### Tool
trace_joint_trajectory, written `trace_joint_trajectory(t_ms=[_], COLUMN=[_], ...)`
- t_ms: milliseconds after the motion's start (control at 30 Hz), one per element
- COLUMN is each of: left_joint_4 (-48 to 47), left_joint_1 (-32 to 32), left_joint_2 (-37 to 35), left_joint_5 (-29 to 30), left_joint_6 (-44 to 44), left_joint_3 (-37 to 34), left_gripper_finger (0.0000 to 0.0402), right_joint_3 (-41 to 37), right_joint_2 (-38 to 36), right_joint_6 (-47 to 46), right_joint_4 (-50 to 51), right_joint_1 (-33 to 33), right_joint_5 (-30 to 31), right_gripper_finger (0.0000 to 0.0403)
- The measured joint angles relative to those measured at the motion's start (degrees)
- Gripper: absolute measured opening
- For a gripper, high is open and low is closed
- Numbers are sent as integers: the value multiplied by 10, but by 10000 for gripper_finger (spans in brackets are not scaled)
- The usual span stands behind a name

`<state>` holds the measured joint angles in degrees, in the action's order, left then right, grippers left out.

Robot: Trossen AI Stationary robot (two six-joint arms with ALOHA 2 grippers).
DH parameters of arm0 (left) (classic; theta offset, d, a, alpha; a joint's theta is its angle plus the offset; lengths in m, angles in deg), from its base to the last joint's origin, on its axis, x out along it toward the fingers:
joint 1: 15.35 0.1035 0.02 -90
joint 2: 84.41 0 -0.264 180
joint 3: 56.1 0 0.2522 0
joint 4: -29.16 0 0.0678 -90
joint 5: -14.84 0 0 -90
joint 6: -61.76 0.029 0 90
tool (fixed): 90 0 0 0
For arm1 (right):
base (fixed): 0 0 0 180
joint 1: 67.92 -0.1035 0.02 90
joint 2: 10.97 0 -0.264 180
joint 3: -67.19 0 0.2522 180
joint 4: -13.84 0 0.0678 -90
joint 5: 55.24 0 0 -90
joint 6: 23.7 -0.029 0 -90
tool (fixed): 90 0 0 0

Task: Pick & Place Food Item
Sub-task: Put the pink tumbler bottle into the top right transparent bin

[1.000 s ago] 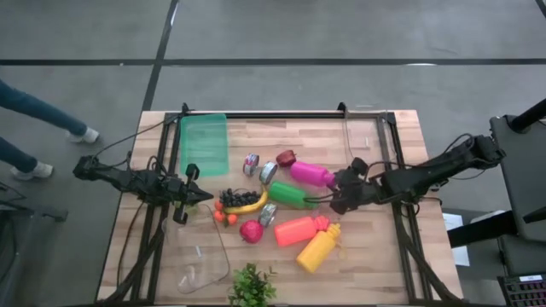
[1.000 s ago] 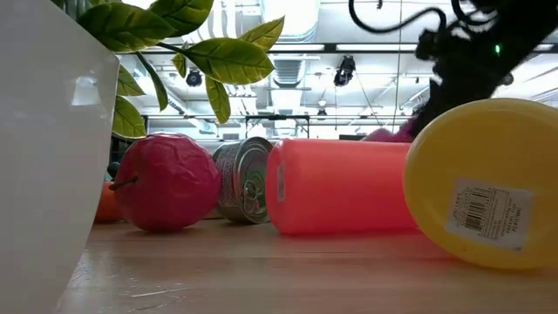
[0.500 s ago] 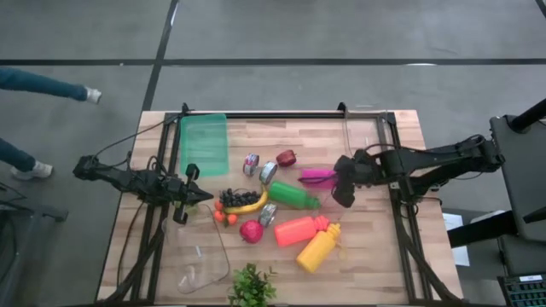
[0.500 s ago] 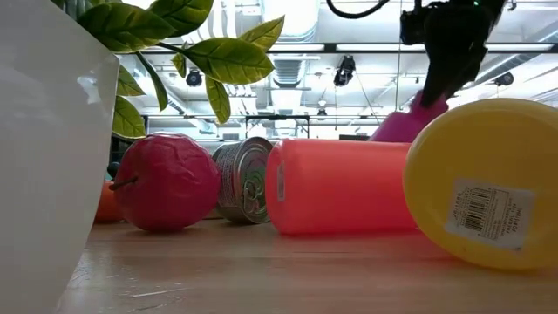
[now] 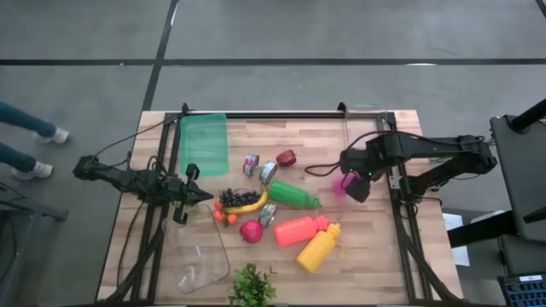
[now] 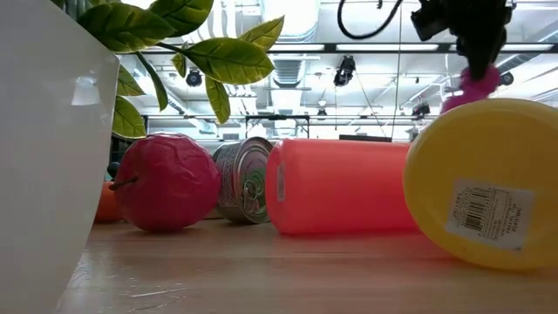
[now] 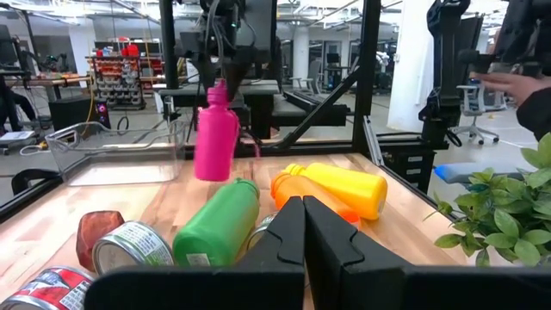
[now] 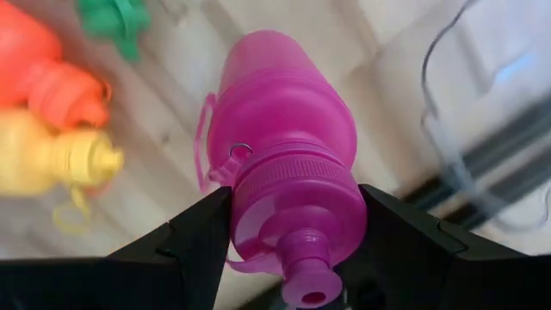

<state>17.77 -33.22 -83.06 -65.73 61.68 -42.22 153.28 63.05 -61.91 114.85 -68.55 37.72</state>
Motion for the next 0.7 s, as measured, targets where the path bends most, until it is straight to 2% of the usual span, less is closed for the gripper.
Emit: trace_joint_trajectory(t_ms=[333,700], left_joint_4=[0,0], left_joint_1=[0,0], left_joint_2=[0,0], left_joint_5=[0,0], left_joint_6=[0,0], left_joint_3=[0,0], left_gripper_finger=[0,0], right_joint_3=[8,7], right_joint_2=[24,51], right_joint_6=[10,18], right_joint_4=[29,28], right_joint_1=[16,38], right_joint_5=[-87,-94], right_gripper_finger=[237,237])
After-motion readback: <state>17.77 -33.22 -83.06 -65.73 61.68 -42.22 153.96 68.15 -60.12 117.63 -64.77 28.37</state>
